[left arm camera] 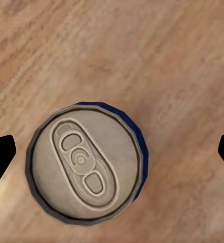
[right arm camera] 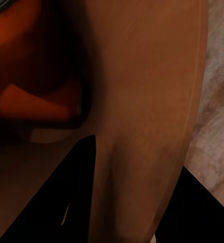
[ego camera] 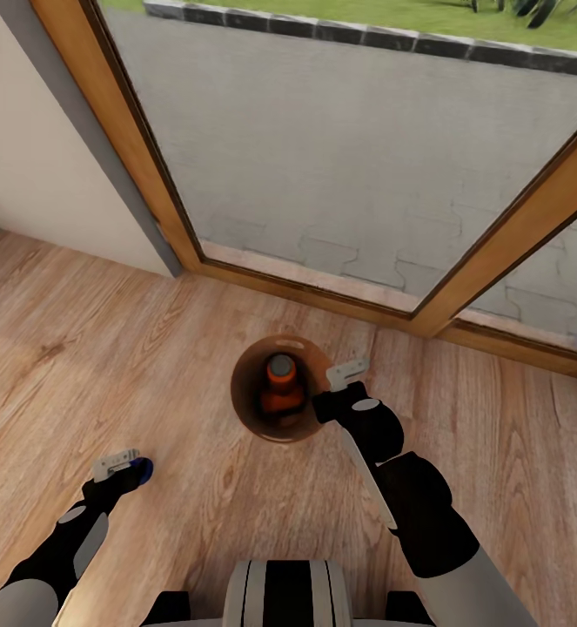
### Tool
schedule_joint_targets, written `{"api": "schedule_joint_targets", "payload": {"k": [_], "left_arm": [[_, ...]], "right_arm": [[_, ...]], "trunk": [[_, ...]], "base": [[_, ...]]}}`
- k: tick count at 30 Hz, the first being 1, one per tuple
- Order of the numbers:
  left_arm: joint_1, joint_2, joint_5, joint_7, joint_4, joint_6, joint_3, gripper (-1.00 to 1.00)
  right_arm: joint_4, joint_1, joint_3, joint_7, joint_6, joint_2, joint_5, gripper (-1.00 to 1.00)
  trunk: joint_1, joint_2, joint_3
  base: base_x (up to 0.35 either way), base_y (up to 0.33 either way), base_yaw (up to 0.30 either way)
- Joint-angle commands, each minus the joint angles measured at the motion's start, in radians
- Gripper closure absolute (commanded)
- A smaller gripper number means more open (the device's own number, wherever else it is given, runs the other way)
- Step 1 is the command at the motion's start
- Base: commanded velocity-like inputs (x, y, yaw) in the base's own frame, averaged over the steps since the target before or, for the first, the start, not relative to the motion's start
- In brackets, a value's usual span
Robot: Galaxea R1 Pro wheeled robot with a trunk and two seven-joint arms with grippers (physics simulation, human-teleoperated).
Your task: Put the three can of soda from the living room inside the tash can in the kitchen.
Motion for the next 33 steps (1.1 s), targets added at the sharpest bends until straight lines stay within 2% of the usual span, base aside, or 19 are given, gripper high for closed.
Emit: {"api": "schedule_joint_targets", "payload": {"k": [1, 3, 7, 33], "left_arm": [[0.000, 0.000, 0.000, 0.000, 0.000, 0.000, 0.000, -1.00], [0.000, 0.000, 0.000, 0.000, 0.000, 0.000, 0.000, -1.00], [0.000, 0.000, 0.000, 0.000, 0.000, 0.000, 0.000, -1.00], [0.000, 0.000, 0.000, 0.000, 0.000, -0.001, 0.002, -1.00]], "right_arm": [[0.000, 0.000, 0.001, 0.000, -0.002, 0.000, -0.012, 1.00], [0.000, 0.000, 0.001, 0.000, -0.002, 0.000, -0.012, 1.00], [0.000, 0.000, 0.001, 0.000, -0.002, 0.000, -0.012, 1.00], [0.000, 0.000, 0.001, -0.001, -0.002, 0.000, -0.012, 1.00]], "trunk": [[0.000, 0.000, 0.000], [0.000, 0.000, 0.000], [0.015, -0.028, -0.012], [0.015, -0.028, -0.012]], "base": [[0.000, 0.000, 0.000], [0.000, 0.000, 0.000], [0.000, 0.000, 0.000], [0.000, 0.022, 0.000]]}}
